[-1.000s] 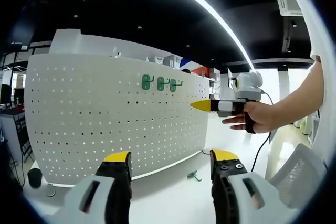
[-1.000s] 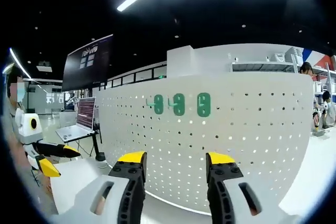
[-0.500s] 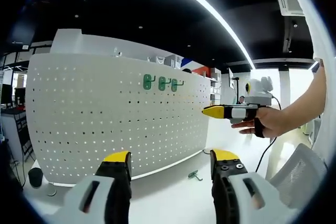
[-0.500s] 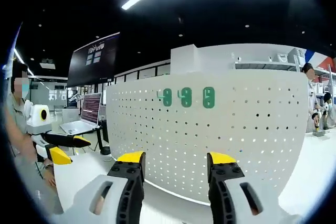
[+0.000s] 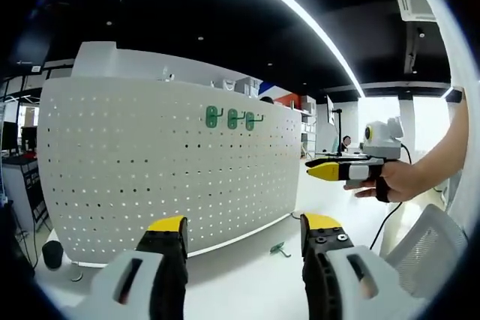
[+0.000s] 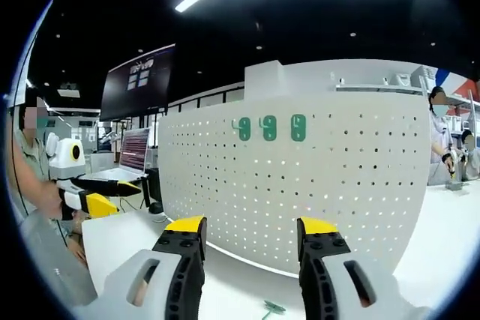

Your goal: Insert the hook assembly into the mounting plate slot until the hook locks in place.

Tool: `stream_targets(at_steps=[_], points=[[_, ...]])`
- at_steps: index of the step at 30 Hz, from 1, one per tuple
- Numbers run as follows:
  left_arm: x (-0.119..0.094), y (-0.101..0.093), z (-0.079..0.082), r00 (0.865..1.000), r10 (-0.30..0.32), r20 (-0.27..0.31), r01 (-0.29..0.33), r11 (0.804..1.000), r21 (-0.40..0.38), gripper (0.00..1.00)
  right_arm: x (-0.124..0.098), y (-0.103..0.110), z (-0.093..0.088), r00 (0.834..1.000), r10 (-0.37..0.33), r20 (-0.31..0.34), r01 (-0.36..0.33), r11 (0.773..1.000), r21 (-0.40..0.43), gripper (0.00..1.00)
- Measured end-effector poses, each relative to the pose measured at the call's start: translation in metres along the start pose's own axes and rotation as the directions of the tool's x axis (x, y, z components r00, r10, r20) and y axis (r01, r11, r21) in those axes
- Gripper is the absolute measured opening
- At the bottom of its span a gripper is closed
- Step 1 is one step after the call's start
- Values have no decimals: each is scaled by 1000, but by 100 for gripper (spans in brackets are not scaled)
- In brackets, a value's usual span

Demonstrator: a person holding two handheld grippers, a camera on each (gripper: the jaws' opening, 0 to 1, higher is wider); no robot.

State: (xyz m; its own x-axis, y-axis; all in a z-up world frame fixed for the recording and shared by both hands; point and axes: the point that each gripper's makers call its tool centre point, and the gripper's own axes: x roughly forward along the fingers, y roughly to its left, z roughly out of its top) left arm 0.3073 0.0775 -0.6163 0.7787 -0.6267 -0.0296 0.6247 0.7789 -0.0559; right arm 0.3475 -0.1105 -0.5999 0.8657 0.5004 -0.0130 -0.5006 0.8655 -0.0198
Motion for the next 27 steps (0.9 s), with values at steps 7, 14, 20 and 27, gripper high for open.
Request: stream_targets(at_steps=[7,14,20,27], points=[[-4,0,-4,1000,-5,-12,5,1000,-1,63,-12,2,-8,1000,-10,-5,10,1000,14,48],[-10,0,-9,1000,-3,-21,2,1000,-3,64,-23,3,-13,1000,-16,-6,16,1000,27,48],[-15,2,-10,1000,12,-18,-12,1000,-7,64,-32,4,-16,1000,-24,-1,24,999,37,48],[-17,1,-10,1000,16,-13,-16,1000,-10,64,-40,5,-20,999,-33,5,33,998,52,48]])
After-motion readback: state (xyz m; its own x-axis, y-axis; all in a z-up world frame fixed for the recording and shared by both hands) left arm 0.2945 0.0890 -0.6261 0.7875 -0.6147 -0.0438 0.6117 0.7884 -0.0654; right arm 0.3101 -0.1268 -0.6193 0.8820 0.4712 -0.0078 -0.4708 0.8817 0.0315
